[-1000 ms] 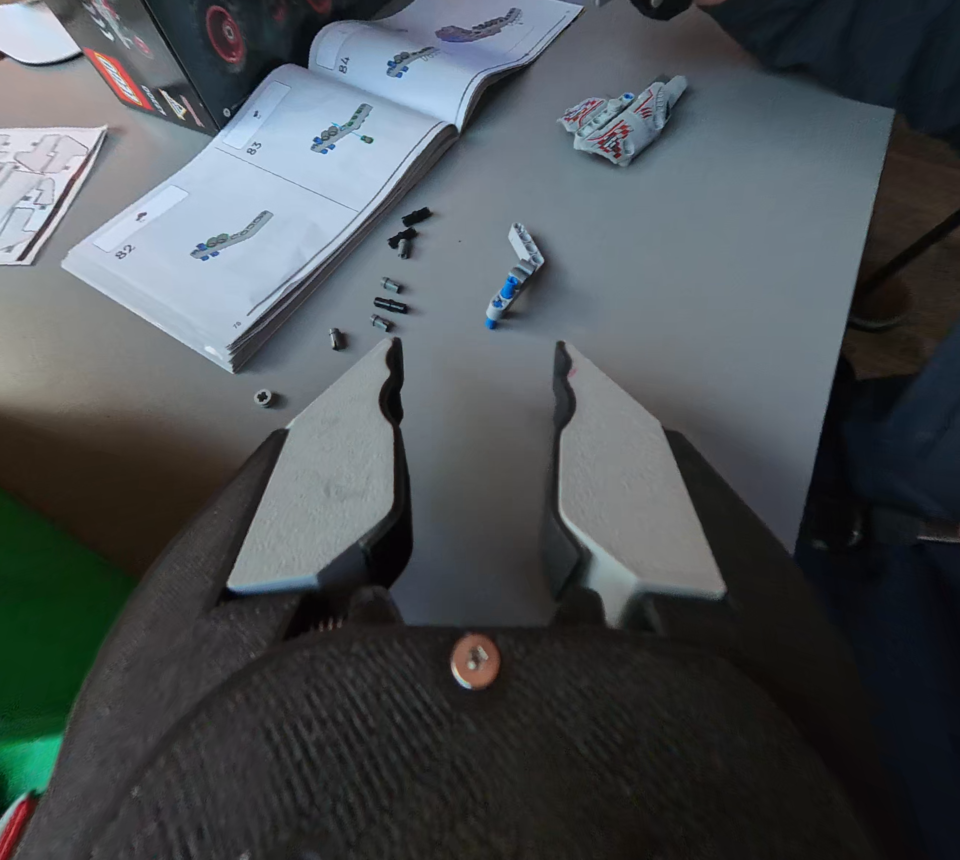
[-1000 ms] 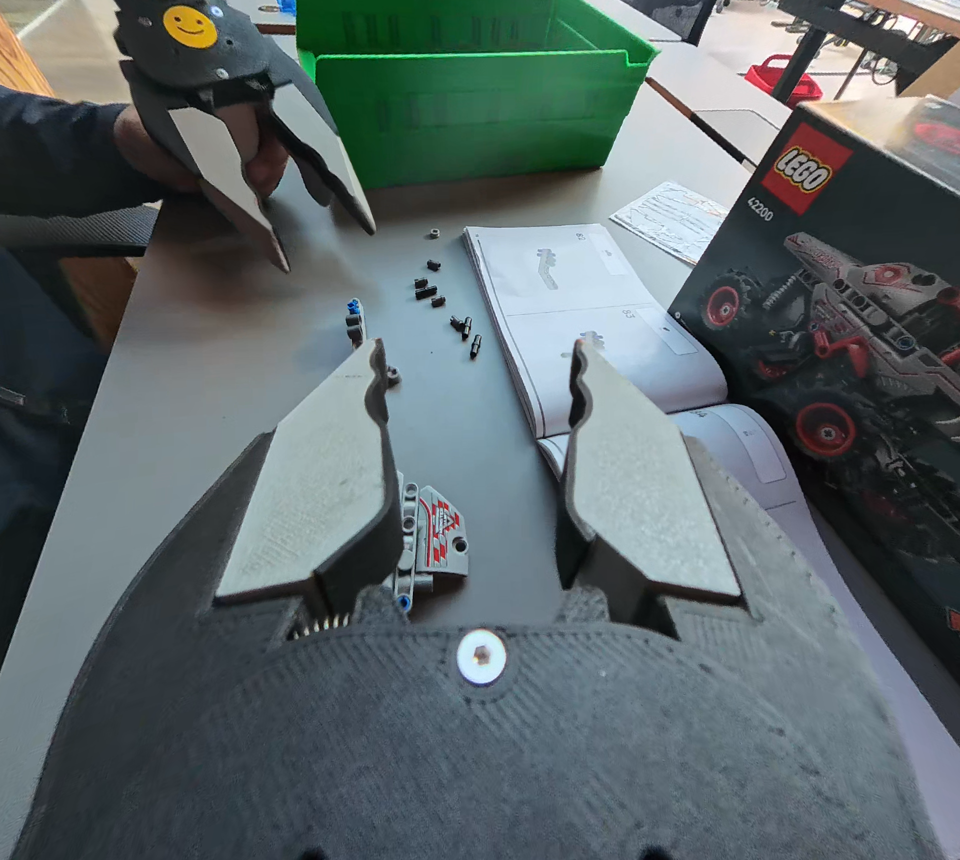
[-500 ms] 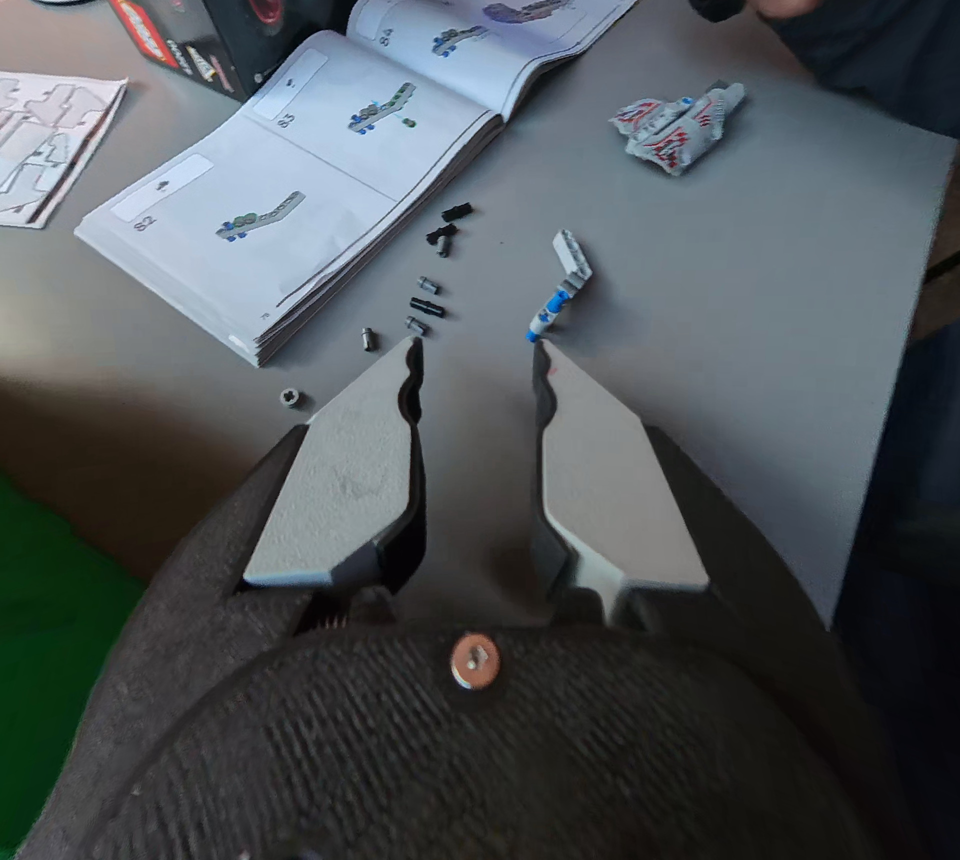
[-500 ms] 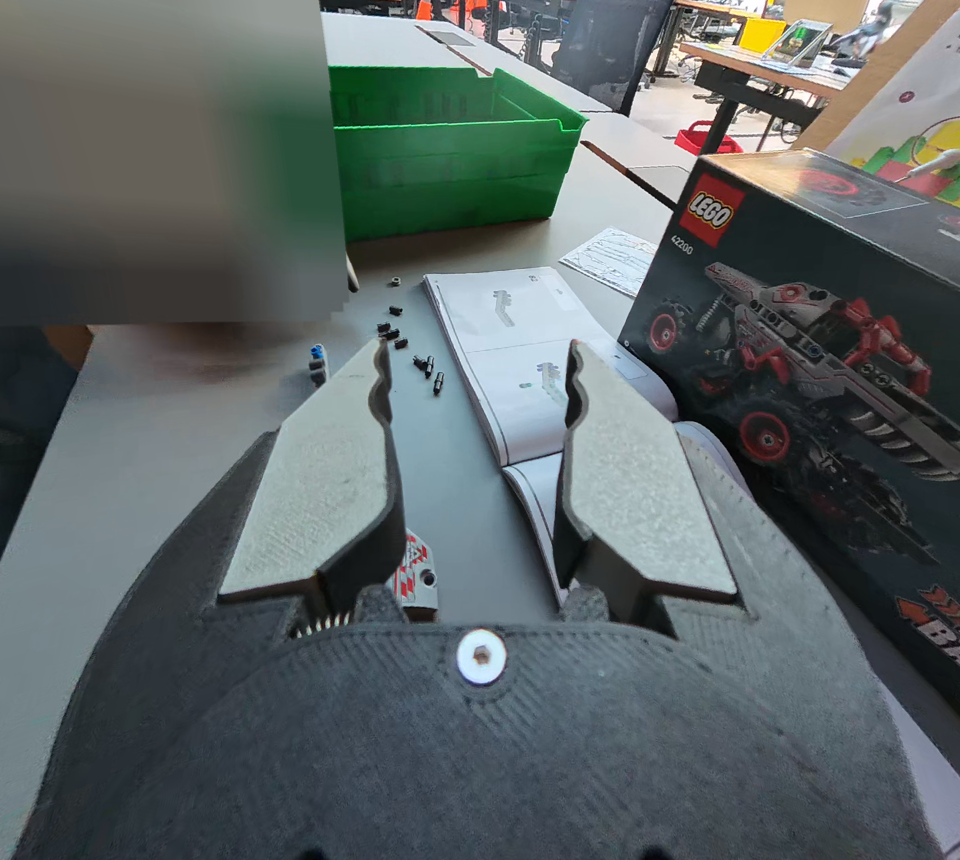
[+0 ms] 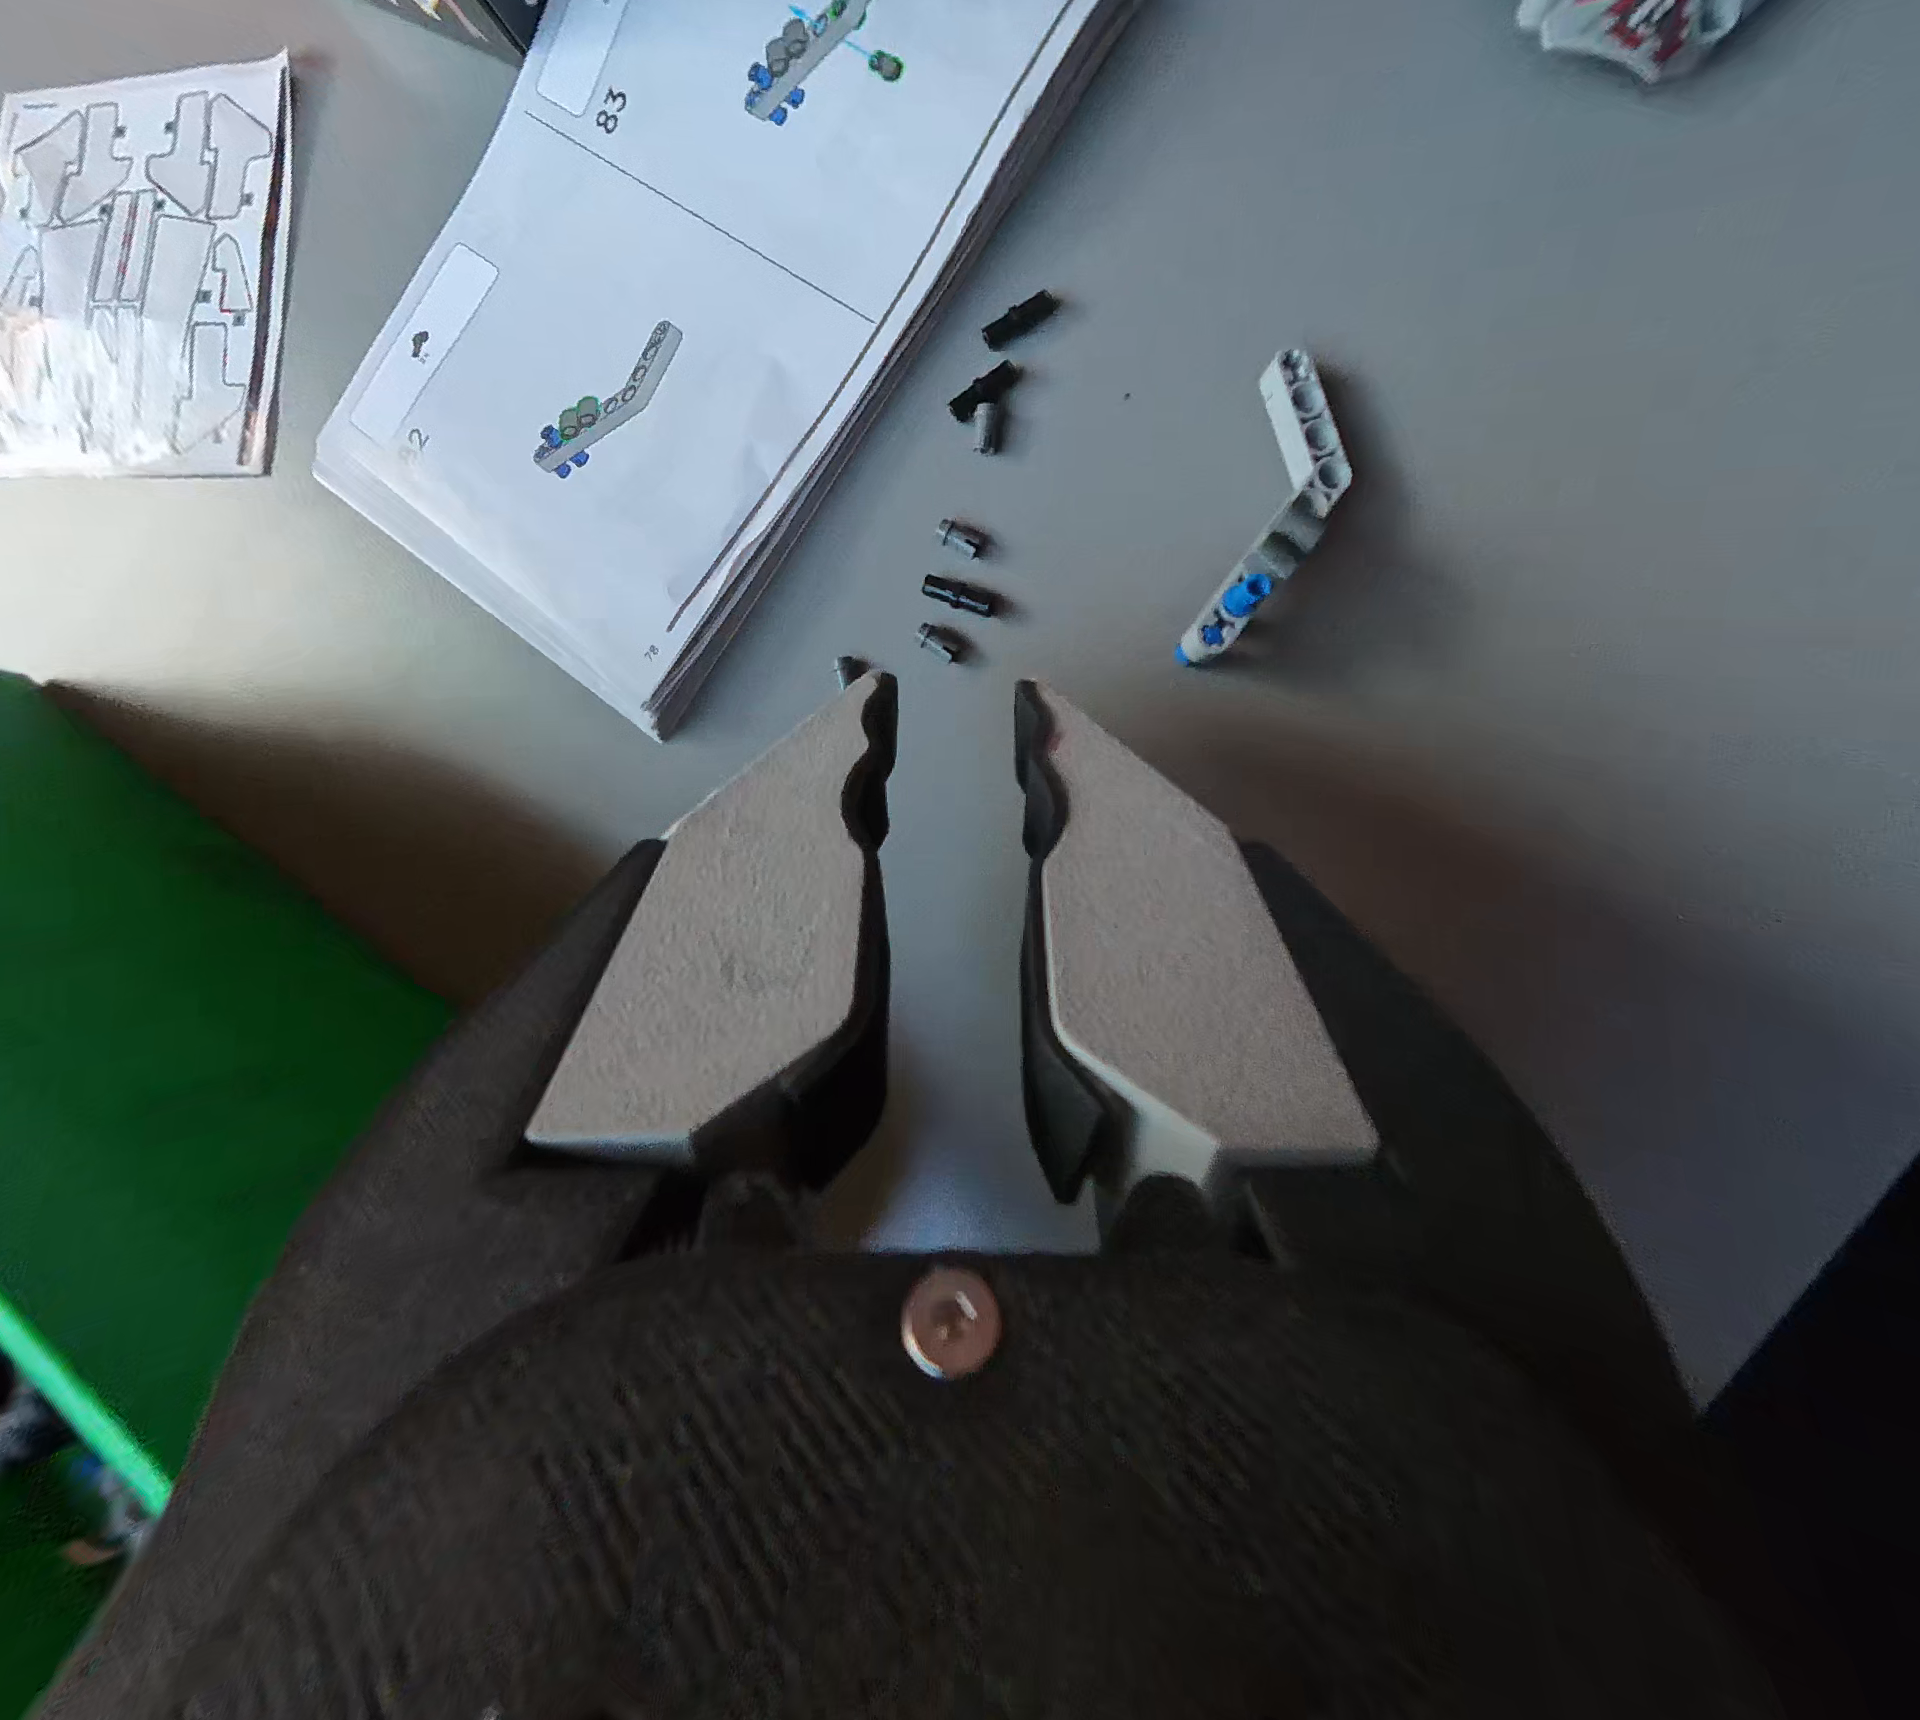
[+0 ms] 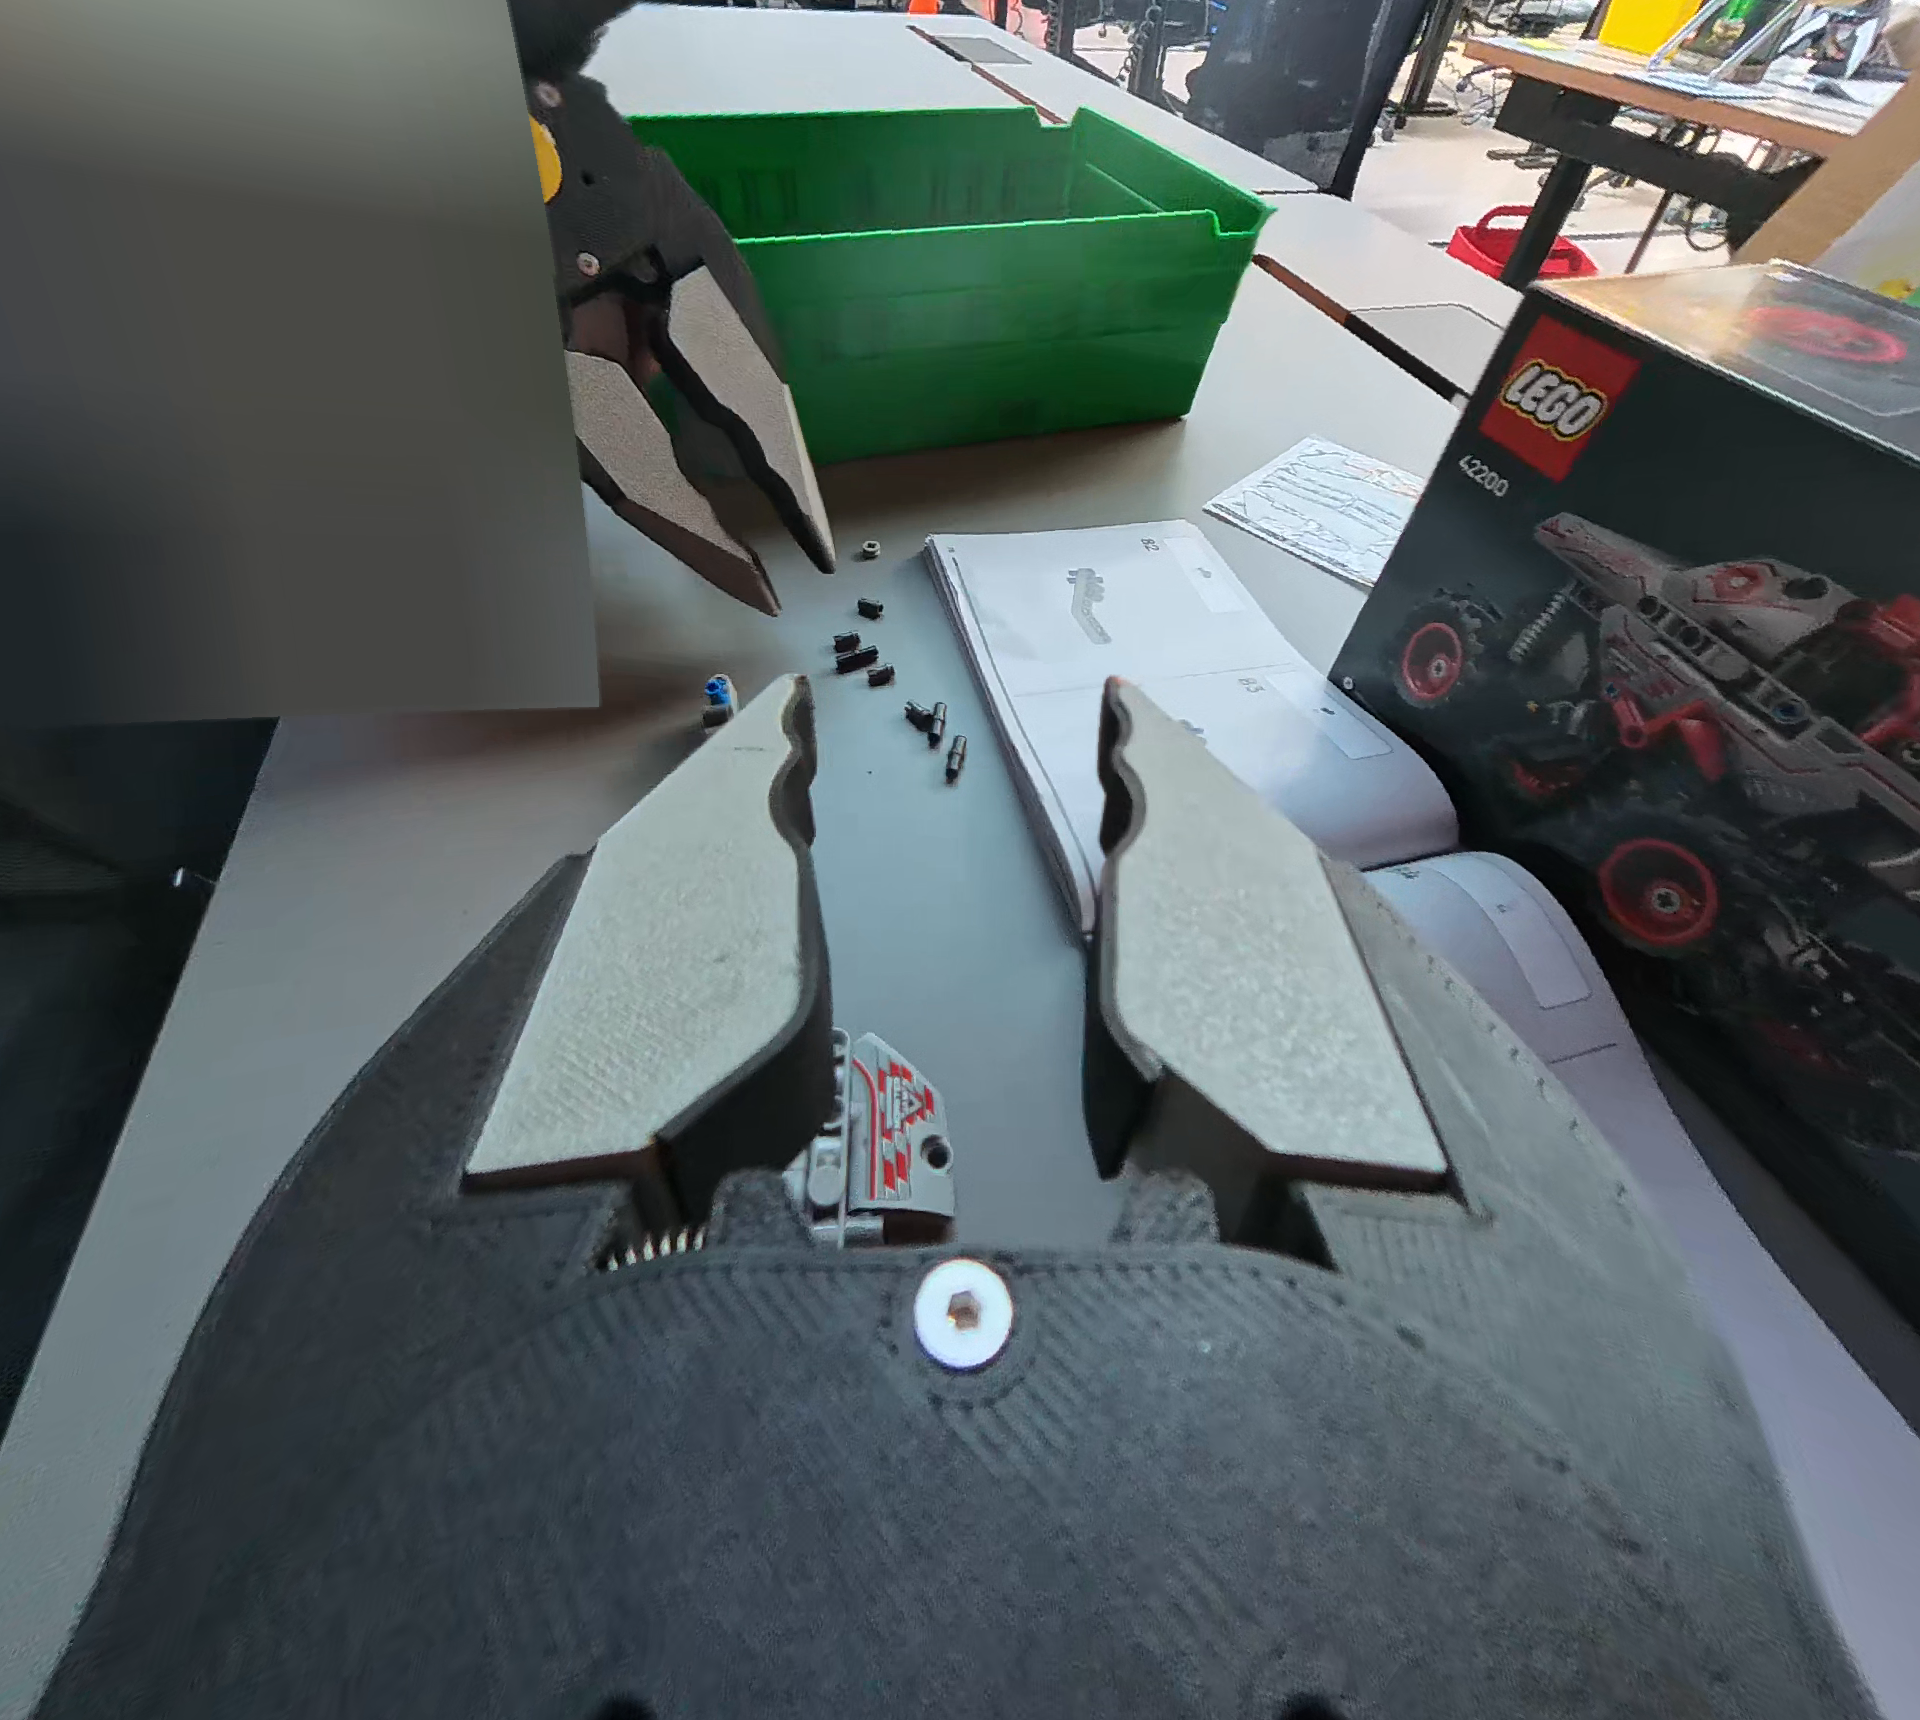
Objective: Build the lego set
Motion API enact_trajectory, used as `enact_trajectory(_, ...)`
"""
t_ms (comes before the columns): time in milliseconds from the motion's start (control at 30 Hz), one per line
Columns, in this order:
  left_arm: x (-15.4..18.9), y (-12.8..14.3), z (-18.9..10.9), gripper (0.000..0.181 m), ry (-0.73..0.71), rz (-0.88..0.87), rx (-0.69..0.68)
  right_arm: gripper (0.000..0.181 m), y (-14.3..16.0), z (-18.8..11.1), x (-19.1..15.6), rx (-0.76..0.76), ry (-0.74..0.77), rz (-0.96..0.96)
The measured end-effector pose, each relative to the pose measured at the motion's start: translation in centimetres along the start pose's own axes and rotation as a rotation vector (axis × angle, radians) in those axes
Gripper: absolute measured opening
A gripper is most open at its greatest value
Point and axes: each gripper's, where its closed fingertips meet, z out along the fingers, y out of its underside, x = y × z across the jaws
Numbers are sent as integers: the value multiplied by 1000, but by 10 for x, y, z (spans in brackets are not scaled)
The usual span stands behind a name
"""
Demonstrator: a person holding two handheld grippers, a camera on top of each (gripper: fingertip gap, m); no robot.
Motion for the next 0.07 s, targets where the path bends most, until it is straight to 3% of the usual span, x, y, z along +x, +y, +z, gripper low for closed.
enact_trajectory(33,-1,1,0,18,-14,51,-30,50,-1,0,-3,1,-8,-7)
enact_trajectory(67,-3,3,0,17,-28,117,-63,49,-3,0,-6,4,-17,-13)
